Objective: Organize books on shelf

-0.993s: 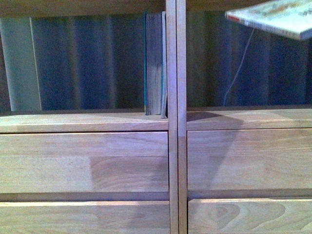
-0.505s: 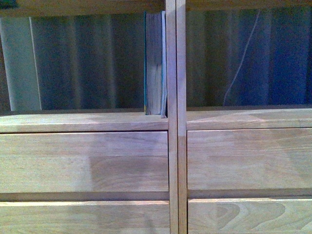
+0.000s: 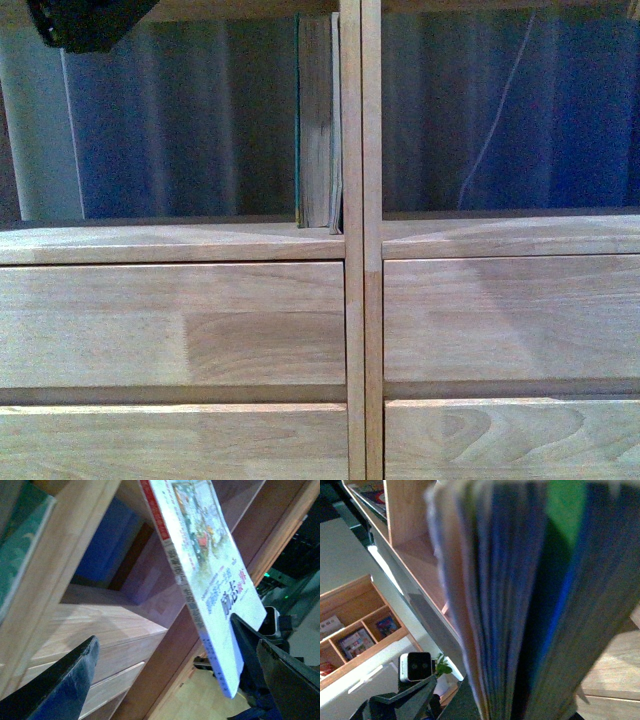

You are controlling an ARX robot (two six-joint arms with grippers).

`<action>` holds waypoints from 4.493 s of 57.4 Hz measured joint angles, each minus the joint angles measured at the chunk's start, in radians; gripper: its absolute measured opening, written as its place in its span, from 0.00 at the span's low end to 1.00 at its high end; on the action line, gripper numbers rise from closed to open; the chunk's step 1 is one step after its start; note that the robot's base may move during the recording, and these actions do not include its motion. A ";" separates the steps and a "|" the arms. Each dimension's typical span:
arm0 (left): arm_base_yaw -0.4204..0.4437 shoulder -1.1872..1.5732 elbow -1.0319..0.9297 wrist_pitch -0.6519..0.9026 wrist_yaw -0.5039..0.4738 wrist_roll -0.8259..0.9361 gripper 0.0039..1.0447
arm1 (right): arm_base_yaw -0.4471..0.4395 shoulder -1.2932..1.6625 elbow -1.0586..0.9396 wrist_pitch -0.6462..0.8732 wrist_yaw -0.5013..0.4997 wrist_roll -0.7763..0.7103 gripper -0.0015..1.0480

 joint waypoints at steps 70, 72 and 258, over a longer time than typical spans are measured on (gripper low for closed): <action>-0.108 0.079 0.126 0.179 -0.084 -0.141 0.06 | 0.060 -0.035 -0.053 0.019 -0.101 0.134 0.47; -0.102 0.077 0.122 0.187 -0.082 -0.146 0.06 | 0.059 -0.035 -0.053 0.009 -0.103 0.127 0.52; -0.046 0.930 1.003 -0.357 -0.818 1.180 0.87 | -0.326 -1.158 -0.842 -0.899 0.314 -0.900 0.03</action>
